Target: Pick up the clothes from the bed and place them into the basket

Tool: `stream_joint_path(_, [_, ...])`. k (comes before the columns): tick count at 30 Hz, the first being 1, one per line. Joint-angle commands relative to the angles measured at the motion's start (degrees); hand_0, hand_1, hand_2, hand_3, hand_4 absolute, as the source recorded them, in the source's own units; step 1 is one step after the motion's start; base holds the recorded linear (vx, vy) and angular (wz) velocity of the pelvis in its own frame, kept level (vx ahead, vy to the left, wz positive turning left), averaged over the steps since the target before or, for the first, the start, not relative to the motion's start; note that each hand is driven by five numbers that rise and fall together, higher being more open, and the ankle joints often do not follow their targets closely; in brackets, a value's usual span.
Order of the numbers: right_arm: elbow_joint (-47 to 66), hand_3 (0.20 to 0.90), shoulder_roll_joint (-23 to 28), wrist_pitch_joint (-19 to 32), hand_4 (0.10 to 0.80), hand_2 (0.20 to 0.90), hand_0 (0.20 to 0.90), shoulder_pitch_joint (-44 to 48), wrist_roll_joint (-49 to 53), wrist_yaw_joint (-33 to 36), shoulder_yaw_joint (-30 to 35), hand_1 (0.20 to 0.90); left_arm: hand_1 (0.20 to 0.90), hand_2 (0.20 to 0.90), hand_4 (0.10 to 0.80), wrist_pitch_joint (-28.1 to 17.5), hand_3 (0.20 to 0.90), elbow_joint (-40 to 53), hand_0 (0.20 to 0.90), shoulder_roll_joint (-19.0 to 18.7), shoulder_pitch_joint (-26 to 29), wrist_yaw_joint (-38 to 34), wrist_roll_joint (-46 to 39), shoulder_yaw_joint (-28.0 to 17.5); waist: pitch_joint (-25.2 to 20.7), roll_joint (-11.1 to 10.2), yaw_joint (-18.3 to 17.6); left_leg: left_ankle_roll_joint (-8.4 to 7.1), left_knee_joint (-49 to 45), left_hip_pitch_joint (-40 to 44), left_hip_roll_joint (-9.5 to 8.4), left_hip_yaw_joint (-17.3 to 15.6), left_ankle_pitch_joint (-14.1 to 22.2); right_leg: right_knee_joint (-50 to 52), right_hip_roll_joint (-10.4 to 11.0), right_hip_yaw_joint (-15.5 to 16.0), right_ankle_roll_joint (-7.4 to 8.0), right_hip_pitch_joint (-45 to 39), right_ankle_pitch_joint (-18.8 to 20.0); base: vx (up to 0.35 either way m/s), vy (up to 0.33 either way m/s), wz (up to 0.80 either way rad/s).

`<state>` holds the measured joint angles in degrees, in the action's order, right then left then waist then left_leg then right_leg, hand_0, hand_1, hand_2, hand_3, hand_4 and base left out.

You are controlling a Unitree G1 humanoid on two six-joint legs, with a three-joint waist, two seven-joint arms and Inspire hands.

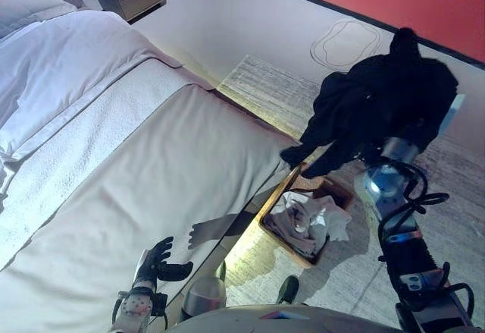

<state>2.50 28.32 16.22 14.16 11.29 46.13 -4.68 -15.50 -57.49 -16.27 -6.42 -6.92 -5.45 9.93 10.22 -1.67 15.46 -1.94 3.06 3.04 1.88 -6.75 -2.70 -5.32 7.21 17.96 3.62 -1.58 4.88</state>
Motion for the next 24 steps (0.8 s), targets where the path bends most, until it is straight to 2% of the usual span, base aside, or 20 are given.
stream_joint_path(1, [4.44,0.2,3.16,0.01,0.1,0.3,0.3,5.71,4.98,-6.92,2.38,0.3,0.9,0.9,0.8,-3.33,0.9,-2.09,0.9,-2.75,0.96,-0.36,1.07,-1.41,-6.76,-0.91,0.44,-1.96,1.72,-7.26,0.04,4.57,-3.38,1.83,1.34,6.36,2.85,-7.95,-4.87,0.0,0.0,0.0])
stream_joint_path(5, [-0.85,0.2,-0.42,0.98,0.1,0.3,0.3,0.84,10.14,-11.88,0.54,0.3,0.9,0.9,0.8,-3.45,0.9,-2.18,0.9,-2.81,0.84,-0.63,0.32,-1.84,-7.1,-1.09,-0.37,-2.14,1.52,-7.18,0.58,3.78,-3.49,1.84,1.26,5.99,2.57,-7.95,-4.94,0.0,0.0,0.0])
stream_joint_path(8, [-6.13,0.2,-3.54,2.14,0.1,0.3,0.3,-3.31,10.34,-15.28,0.02,0.3,0.9,0.9,0.8,-3.02,0.9,-1.46,0.9,-2.29,0.59,-0.6,0.68,-1.62,-7.16,-0.89,-0.69,-2.16,1.44,-6.89,0.78,3.52,-3.44,1.83,1.19,5.96,2.42,-8.16,-5.0,0.0,0.0,0.0])
stream_joint_path(13, [-15.8,0.2,-7.47,2.92,0.1,0.3,0.3,-6.38,9.9,-16.68,-2.18,0.3,0.9,0.9,0.8,-2.74,0.9,-1.09,0.9,-1.5,0.22,-0.46,1.07,-0.68,-6.82,-0.18,-0.49,-2.18,1.1,-7.09,0.82,3.69,-3.53,1.98,1.29,6.27,2.13,-8.28,-5.18,0.03,-0.012,-0.07])
stream_joint_path(17, [-22.6,0.2,-9.73,3.31,0.1,0.3,0.3,-6.76,9.68,-13.94,-3.97,0.3,0.9,0.9,0.8,-2.75,0.9,0.11,0.9,-1.33,0.28,0.19,0.56,0.32,-5.8,0.96,0.22,-2.05,0.55,-8.23,0.44,4.27,-3.85,2.42,1.59,6.7,1.97,-7.78,-5.31,-0.005,0.011,-0.05])
stream_joint_path(22, [-33.13,0.2,-9.86,4.44,0.1,0.3,0.3,-4.45,8.48,-5.5,-5.34,0.3,0.9,0.9,0.8,-3.99,0.9,0.8,0.9,-1.08,2.68,0.51,-1.98,3.64,-3.22,3.02,1.13,-1.84,-0.15,-11.32,-0.68,5.49,-4.36,3.27,2.43,7.25,1.98,-4.96,-5.16,-0.134,0.023,0.11])
stream_joint_path(24, [-38.49,0.2,-9.39,6.74,0.1,0.3,0.3,-3.03,8.54,-1.57,-4.57,0.3,0.9,0.9,0.8,-4.6,0.9,1.42,0.9,-0.97,3.54,0.17,-3.19,4.99,-1.78,4.09,1.6,-1.84,-0.37,-12.49,-1.08,6.1,-4.56,3.64,2.85,7.77,1.91,-4.06,-5.2,-0.143,-0.005,0.12])
